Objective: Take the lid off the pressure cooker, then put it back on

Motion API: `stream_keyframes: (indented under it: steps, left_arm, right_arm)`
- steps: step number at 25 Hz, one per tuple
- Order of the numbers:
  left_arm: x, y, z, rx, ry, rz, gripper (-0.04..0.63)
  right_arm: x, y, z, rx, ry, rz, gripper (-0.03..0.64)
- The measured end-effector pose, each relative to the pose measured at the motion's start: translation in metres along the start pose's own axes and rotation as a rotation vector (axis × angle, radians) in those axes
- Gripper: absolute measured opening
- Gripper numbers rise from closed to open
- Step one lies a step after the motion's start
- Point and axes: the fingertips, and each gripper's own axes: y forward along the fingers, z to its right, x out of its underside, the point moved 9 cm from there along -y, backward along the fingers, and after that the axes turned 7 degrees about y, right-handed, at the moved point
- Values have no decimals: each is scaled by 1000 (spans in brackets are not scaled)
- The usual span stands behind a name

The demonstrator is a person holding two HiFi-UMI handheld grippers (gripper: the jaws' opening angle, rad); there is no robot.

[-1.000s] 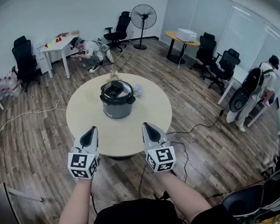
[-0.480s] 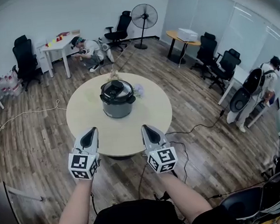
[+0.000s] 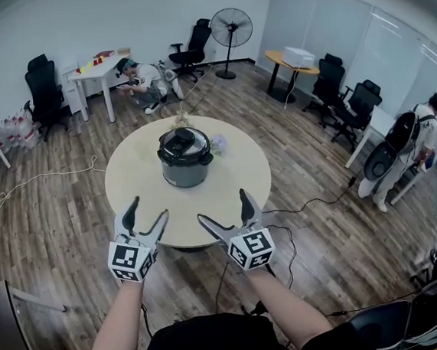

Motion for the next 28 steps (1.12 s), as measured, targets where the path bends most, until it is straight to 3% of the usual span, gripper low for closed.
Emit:
stream_keyframes:
  steps: [1, 5, 14, 21, 28]
  left_arm:
    - [3, 6, 3, 9, 0, 10, 590]
    - [18, 21, 19, 58, 2, -17, 569]
    - [54, 70, 23, 40, 36, -102, 557]
    - [104, 116, -22, 76, 15, -159, 557]
    - [176, 201, -91, 150, -26, -195, 560]
  right_arm:
    - [0, -1, 4, 2, 6, -1, 597]
    - [-2, -1, 23, -9, 18, -5, 597]
    - [4, 26, 74, -48, 30, -40, 595]
    - [5, 95, 94, -49, 2, -61, 595]
    - [24, 201, 134, 22, -13, -101, 595]
